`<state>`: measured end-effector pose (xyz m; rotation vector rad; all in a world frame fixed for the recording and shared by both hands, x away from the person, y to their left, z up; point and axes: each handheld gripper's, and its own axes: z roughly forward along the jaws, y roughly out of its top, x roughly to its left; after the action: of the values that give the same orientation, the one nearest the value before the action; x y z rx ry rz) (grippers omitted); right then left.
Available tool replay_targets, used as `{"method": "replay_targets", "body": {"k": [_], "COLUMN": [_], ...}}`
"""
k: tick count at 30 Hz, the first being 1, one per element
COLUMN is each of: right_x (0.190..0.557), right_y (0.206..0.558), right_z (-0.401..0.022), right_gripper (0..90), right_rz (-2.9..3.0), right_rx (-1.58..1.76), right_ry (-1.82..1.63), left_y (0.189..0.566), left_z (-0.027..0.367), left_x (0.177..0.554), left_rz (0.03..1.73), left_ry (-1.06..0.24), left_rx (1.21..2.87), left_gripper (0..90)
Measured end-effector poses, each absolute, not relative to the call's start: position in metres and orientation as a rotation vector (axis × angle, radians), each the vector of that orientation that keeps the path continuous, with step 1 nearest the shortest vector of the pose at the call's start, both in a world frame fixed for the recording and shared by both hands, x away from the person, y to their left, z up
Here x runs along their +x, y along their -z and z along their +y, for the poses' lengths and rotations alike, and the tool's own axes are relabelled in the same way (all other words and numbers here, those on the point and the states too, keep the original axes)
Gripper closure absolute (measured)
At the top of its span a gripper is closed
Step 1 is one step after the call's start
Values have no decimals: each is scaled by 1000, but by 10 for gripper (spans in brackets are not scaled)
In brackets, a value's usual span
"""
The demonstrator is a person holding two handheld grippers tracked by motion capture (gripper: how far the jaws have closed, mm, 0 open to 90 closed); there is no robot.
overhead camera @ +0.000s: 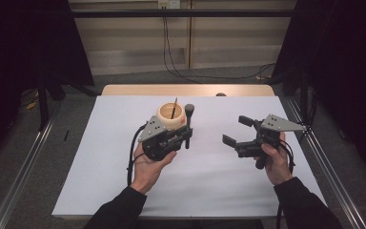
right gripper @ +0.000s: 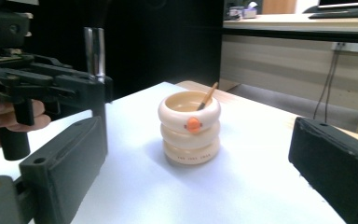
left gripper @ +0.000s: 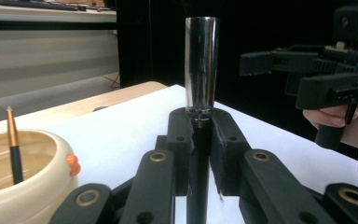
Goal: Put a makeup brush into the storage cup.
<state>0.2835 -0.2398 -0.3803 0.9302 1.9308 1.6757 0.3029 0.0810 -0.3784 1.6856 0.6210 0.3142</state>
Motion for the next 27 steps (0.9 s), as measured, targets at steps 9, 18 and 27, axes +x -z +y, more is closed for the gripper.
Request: {"method": "replay_targets", "body": {"k": [9,18,27], "right_x": [266,253,237], "right_y": [391,402,418], "right_z": [-256,-275,-295], "right_gripper": [8,9,12], "right_rz": [1888,1844,1851], "right_rx": [970,1041,1115], "right_ry": [-1635,-1539,-1467], "left_y": [378,374,370], "left_z": [87,93,99], "left_x": [304,303,307], "left_rz": [626,630,637], "left_ry": [-302,-328,-349], "left_rx": [1673,1692,1695], "left_gripper": [796,796,796]}}
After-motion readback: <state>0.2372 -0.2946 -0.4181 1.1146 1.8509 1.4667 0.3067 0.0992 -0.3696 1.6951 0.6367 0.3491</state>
